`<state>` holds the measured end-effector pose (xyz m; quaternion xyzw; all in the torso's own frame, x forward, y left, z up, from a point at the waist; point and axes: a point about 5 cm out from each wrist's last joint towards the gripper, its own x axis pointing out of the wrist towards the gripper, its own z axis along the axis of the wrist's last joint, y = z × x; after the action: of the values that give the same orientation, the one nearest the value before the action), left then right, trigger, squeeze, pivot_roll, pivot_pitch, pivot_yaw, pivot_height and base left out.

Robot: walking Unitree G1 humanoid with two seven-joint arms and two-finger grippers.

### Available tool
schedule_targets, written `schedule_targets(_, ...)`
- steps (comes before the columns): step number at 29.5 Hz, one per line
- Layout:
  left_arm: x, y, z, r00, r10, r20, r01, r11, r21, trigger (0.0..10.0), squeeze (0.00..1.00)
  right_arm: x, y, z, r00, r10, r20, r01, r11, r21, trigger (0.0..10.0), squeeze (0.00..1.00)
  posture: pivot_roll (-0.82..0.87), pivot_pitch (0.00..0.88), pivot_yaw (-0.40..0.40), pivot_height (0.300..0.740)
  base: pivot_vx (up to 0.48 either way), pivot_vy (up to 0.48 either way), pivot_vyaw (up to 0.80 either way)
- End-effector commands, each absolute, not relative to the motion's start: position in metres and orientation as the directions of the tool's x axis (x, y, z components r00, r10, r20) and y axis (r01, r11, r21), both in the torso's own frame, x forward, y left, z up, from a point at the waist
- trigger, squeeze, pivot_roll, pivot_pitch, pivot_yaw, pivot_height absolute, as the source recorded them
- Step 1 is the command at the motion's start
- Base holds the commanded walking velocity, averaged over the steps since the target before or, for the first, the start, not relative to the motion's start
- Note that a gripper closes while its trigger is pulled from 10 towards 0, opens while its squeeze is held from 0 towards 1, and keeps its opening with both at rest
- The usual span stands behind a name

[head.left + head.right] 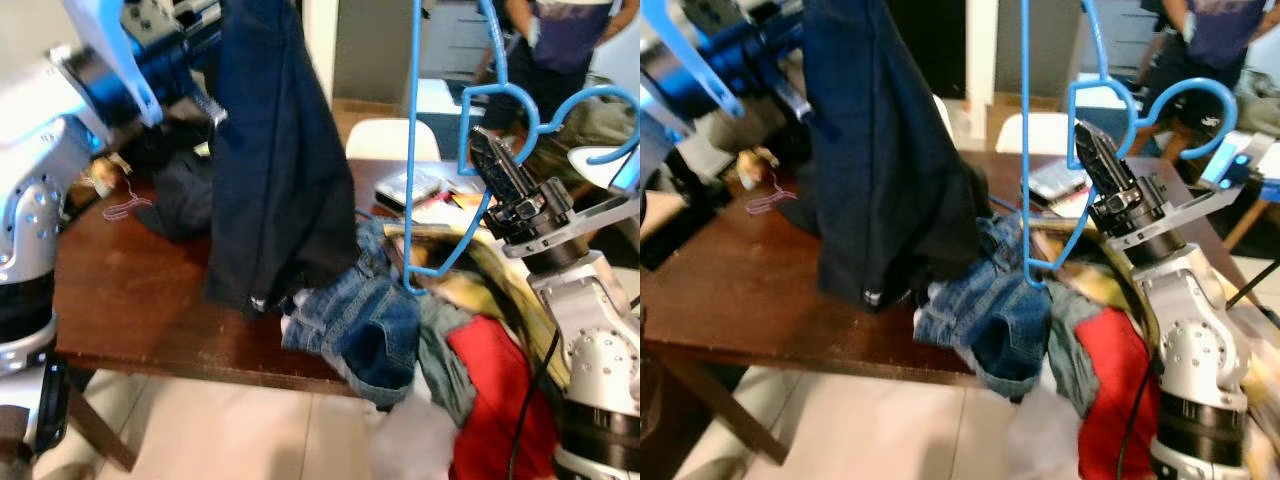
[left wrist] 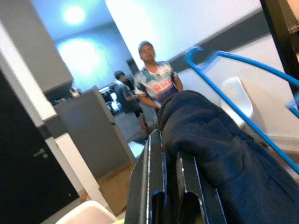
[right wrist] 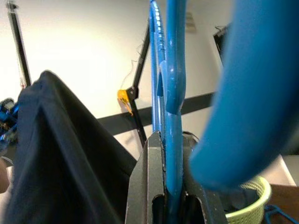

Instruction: Hang hanger

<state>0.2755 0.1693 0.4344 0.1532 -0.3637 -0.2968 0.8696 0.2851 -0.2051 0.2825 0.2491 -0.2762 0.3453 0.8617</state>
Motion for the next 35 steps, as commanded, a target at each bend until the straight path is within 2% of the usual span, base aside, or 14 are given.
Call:
schedule_targets(1,0.258,0.170,0.458,0.471,-0.620,0.627,0.391,0.785,0.481,10.0,0.00,0.284,-0.208,0.287,0.604,0.445,0.661,-0.729,0.643,0.234,10.0,0.00,0.01,0.000,-0.027,0.740,-0.431,0.000,0.00)
schedule_targets(4,0.255,0.163,0.461,0.435,-0.640,0.634,0.441,0.765,0.470,10.0,0.00,0.290,-0.218,0.286,0.657,0.386,0.647,-0.671,0.692,0.268,10.0,0.00,0.00,0.000,-0.022,0.740,-0.433,0.000,0.00)
schedule_targets(10,0.256,0.152,0.453,0.412,-0.667,0.620,0.518,0.732,0.443,10.0,0.00,0.296,-0.227,0.282,0.723,0.329,0.608,-0.598,0.737,0.313,10.0,0.00,-0.01,0.000,-0.018,0.740,-0.434,0.000,0.00)
schedule_targets(12,0.260,0.144,0.444,0.407,-0.677,0.613,0.571,0.713,0.408,10.0,0.00,0.298,-0.231,0.280,0.754,0.301,0.584,-0.562,0.756,0.335,10.0,0.00,-0.01,0.000,-0.016,0.740,-0.431,0.000,-0.80)
schedule_targets(16,0.261,0.143,0.444,0.408,-0.678,0.611,0.578,0.710,0.403,10.0,0.00,0.299,-0.231,0.280,0.758,0.297,0.581,-0.557,0.758,0.339,10.0,0.00,-0.01,0.000,-0.016,0.740,-0.431,0.000,-0.80)
schedule_targets(19,0.280,0.132,0.413,0.466,-0.690,0.553,0.643,0.694,0.324,10.0,0.00,0.311,-0.255,0.268,0.868,0.134,0.478,-0.352,0.845,0.402,10.0,0.00,-0.02,0.000,-0.012,0.740,-0.425,0.000,-0.80)
schedule_targets(22,0.298,0.121,0.372,0.524,-0.703,0.482,0.681,0.685,0.259,10.0,0.00,0.314,-0.266,0.262,0.900,0.065,0.431,-0.253,0.883,0.396,10.0,0.00,-0.03,0.000,-0.013,0.740,0.000,0.000,-0.80)
schedule_targets(28,0.307,0.103,0.333,0.566,-0.724,0.394,0.700,0.674,0.235,10.0,0.00,0.315,-0.271,0.257,0.923,0.033,0.383,-0.182,0.915,0.361,10.0,0.00,-0.04,0.000,-0.013,0.740,0.000,0.000,-0.79)
schedule_targets(32,0.316,0.093,0.304,0.607,-0.736,0.300,0.700,0.673,0.237,10.0,0.00,0.318,-0.274,0.245,0.959,0.016,0.283,-0.096,0.957,0.273,10.0,0.00,-0.04,0.000,-0.014,0.740,0.000,0.000,-0.79)
schedule_targets(35,0.326,0.097,0.285,0.651,-0.723,0.231,0.691,0.690,0.214,10.0,0.00,0.318,-0.271,0.237,0.970,0.063,0.234,-0.107,0.978,0.180,10.0,0.00,-0.05,0.000,-0.013,0.740,0.000,0.000,-0.79)
